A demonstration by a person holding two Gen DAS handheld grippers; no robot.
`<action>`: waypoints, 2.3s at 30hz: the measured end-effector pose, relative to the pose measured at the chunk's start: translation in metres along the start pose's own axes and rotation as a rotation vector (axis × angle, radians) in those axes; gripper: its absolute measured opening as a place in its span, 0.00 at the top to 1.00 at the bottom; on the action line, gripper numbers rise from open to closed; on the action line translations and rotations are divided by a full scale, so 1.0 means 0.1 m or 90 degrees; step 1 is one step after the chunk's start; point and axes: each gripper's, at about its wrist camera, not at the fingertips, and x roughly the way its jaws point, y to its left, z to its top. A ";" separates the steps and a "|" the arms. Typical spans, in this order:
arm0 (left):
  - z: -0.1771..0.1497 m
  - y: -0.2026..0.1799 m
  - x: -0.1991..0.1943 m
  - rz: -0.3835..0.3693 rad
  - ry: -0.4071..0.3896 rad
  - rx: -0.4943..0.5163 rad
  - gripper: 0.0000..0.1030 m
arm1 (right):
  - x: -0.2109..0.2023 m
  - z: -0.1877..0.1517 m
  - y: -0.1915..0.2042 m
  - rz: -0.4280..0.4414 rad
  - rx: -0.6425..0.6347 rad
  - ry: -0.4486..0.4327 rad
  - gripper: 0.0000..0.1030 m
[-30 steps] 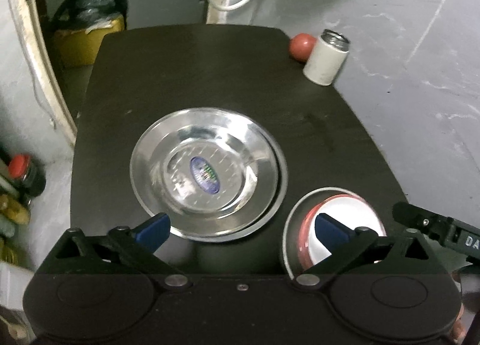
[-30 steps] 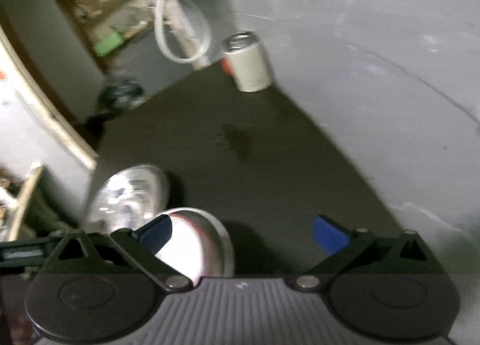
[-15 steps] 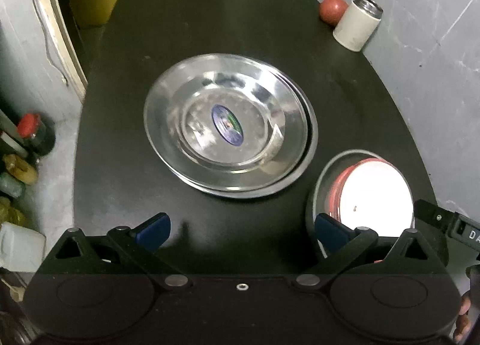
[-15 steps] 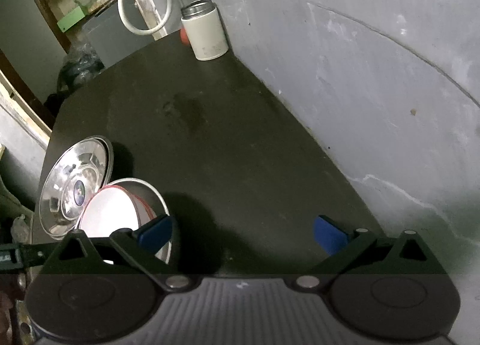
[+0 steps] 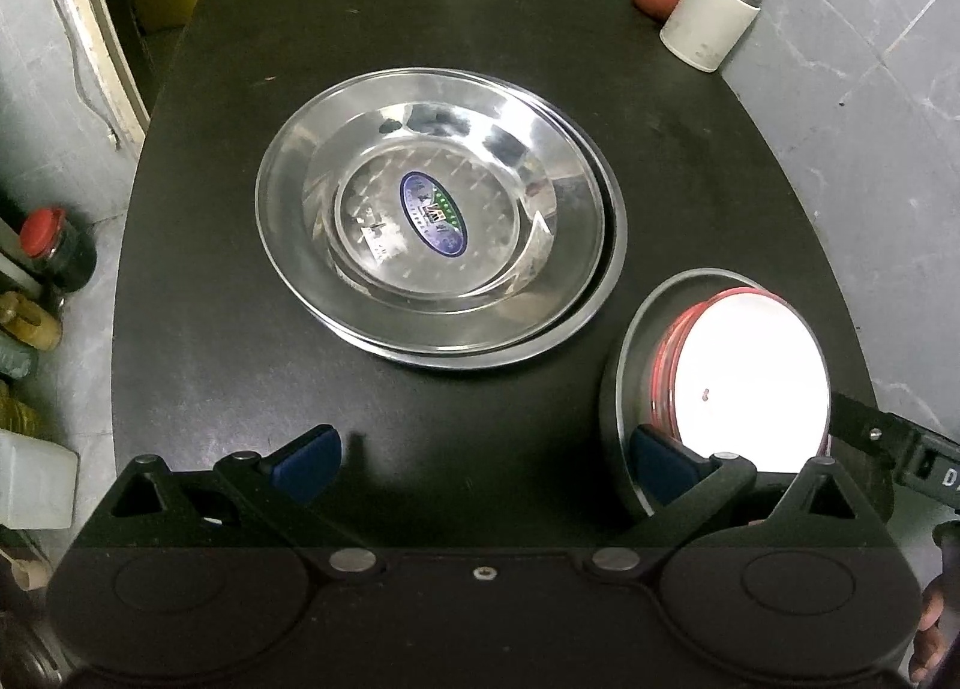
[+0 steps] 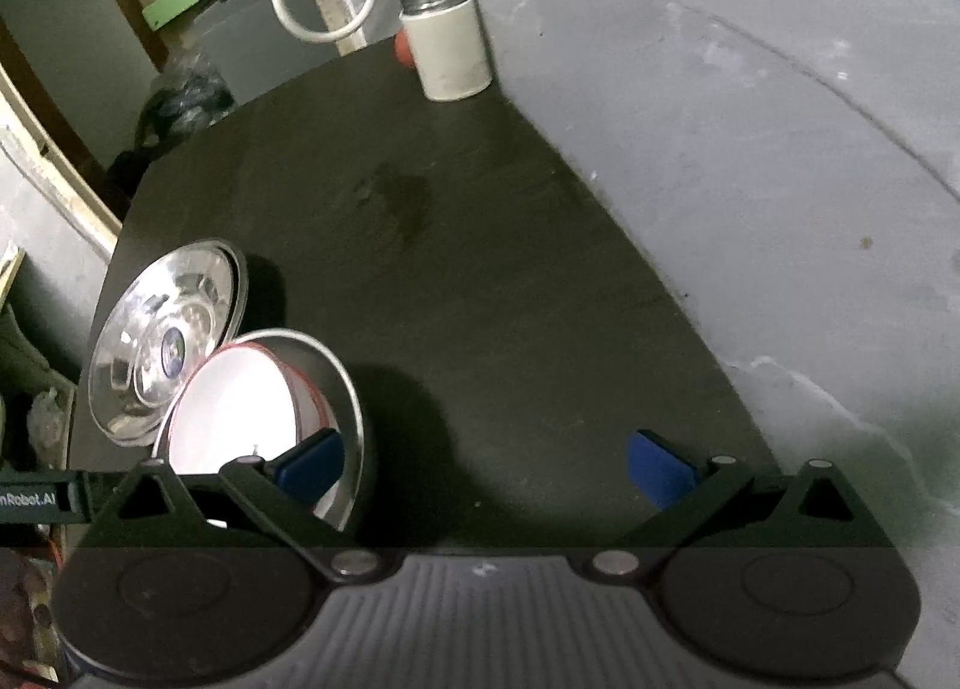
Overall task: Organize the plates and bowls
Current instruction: 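Move both grippers to the rim of the steel mixing bowl, then grip the steel bowl rim with both grippers, then lift the steel bowl with both grippers and carry it over the plate stack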
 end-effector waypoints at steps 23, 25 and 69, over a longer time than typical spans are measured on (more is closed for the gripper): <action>0.06 -0.13 0.17 0.005 0.028 0.046 0.03 | 0.22 0.03 0.04 -0.017 -0.043 0.029 0.01; 0.05 -0.13 0.16 -0.003 0.025 0.041 0.06 | 0.22 0.03 0.04 -0.016 -0.049 0.029 0.02; 0.01 -0.24 0.08 -0.143 -0.011 0.083 0.83 | 0.06 -0.08 0.16 0.146 -0.086 0.011 0.83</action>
